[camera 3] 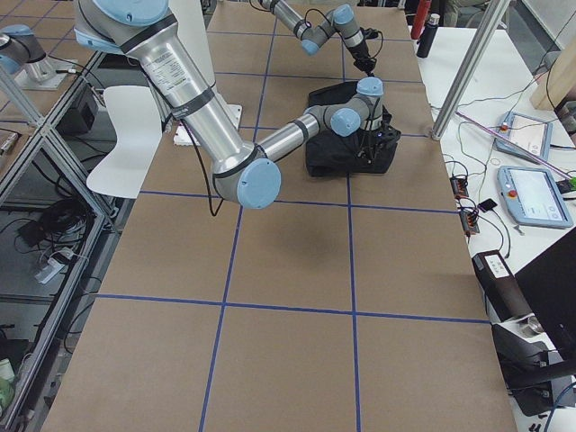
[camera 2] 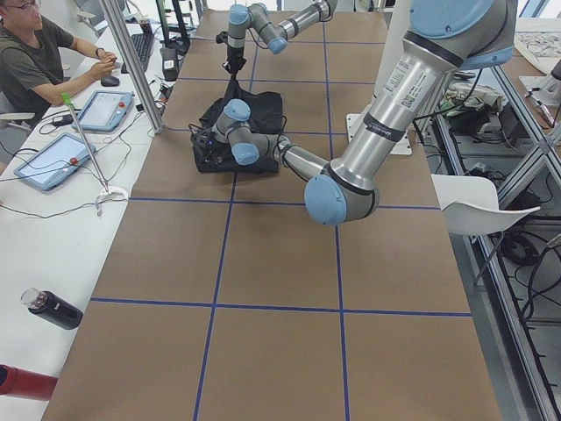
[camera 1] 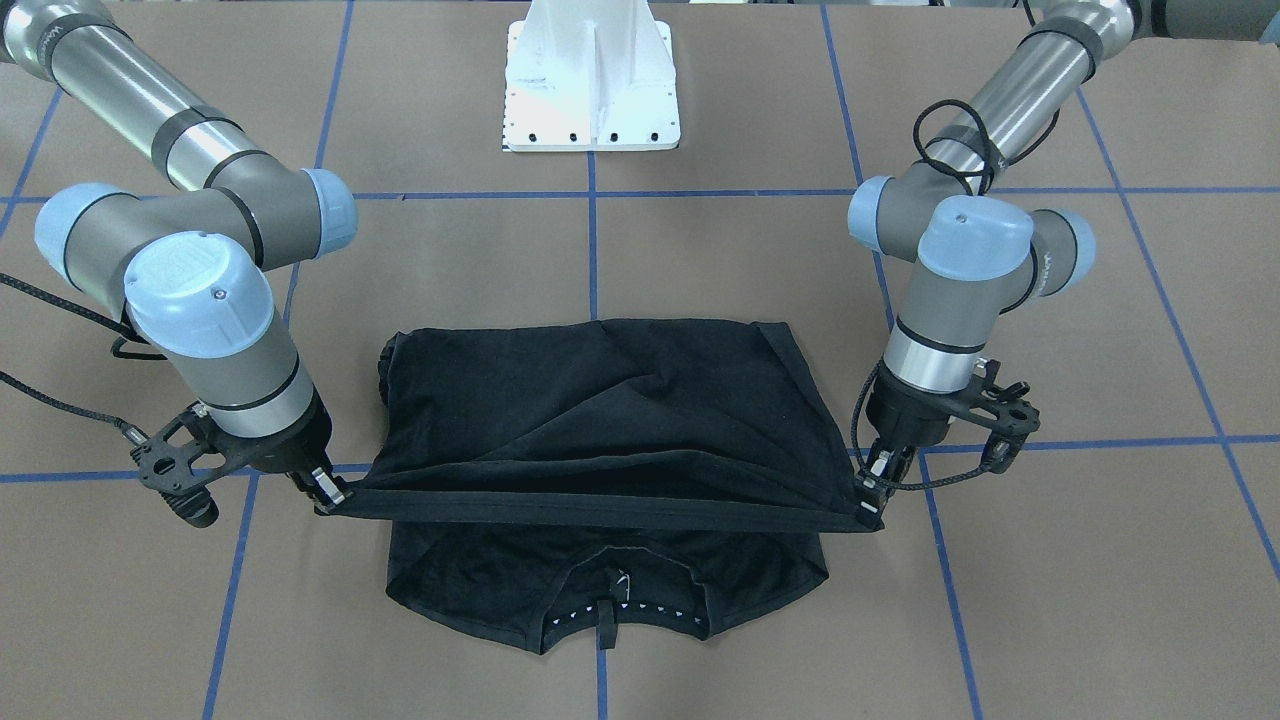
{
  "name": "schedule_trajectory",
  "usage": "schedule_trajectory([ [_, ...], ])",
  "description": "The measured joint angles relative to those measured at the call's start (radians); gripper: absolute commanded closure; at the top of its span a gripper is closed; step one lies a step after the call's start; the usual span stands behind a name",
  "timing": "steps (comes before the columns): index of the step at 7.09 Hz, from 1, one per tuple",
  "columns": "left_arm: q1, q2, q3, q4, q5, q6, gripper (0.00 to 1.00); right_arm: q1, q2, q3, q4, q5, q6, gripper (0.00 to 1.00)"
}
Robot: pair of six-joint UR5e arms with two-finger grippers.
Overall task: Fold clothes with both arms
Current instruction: 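Lower the hem onto the collar and open both grippers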
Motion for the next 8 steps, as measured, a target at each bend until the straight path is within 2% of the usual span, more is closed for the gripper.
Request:
schedule_trajectory([
  [2,0.001,-0.021,0.067,-0.051,0.008,-0.001,0.91,-0.002,0.024,-0.055,0.035,-0.017,0.0,1.0],
  [3,0.003,-0.026,0.093,-0.077,0.009,-0.001,0.88,-0.003,0.031,-0.075,0.048,-0.022,0.0,0.88],
  [4,0.004,-0.03,0.114,-0.102,0.01,-0.001,0.76,-0.003,0.037,-0.092,0.062,-0.026,0.0,0.61],
  [5,0.004,-0.033,0.128,-0.117,0.01,-0.001,0.6,-0.003,0.047,-0.107,0.071,-0.031,0.0,0.41],
  [6,0.004,-0.034,0.136,-0.129,0.01,-0.001,0.44,-0.004,0.066,-0.122,0.075,-0.039,0.001,0.25],
  [7,0.003,-0.035,0.14,-0.137,0.01,-0.001,0.37,-0.004,0.085,-0.133,0.077,-0.043,0.002,0.23],
  [8,0.0,-0.035,0.14,-0.143,0.01,-0.002,0.35,-0.004,0.097,-0.134,0.079,-0.044,0.006,0.2],
])
